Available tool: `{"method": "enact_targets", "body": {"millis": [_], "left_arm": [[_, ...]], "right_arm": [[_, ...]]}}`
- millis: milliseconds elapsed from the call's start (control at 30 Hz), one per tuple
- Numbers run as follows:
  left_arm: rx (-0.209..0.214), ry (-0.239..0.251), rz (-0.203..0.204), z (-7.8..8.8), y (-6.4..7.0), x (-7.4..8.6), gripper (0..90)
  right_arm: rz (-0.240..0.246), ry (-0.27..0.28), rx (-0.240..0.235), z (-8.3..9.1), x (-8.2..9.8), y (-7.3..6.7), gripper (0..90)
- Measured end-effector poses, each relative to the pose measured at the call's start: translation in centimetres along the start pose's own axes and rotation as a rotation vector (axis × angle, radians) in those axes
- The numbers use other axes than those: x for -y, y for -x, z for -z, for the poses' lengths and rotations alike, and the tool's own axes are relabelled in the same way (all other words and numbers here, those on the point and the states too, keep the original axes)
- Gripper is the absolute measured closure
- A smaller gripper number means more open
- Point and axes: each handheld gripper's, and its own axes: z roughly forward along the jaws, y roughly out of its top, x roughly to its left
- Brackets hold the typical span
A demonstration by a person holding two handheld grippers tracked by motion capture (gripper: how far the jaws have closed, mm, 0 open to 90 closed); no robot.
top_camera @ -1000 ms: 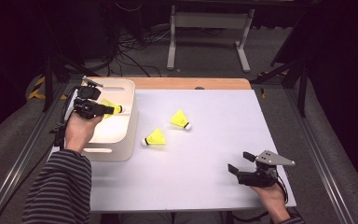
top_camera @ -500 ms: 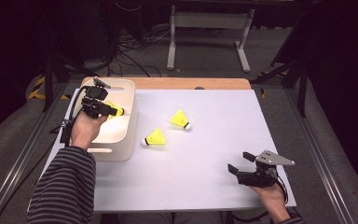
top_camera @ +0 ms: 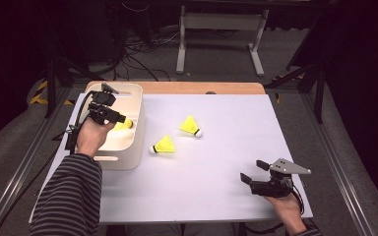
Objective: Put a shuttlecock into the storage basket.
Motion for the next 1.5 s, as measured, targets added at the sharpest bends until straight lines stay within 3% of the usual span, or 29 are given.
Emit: {"method": "enact_targets", "body": {"millis": [200, 433, 767, 1500], "left_arm": [[-0.004, 0.009, -0.002, 0.4, 0.5, 0.2, 56.9], [-0.018, 0.018, 0.005, 0.8, 0.4, 0.5, 46.0], [-0.002, 0.035, 0.003, 1.2, 0.5, 1.1, 32.6], [0.035, 0.072, -0.015, 2.6, 1.3, 2.3, 29.7]], "right_arm": [[0.002, -0.002, 0.002, 0.0, 0.0, 0.0, 16.9], [0.001, 0.000, -0.002, 0.0, 0.0, 0.0, 16.9], [0.002, -0.003, 0.000, 0.0, 0.0, 0.0, 16.9], [0.003, -0.002, 0.000, 0.0, 0.0, 0.0, 16.9]]}}
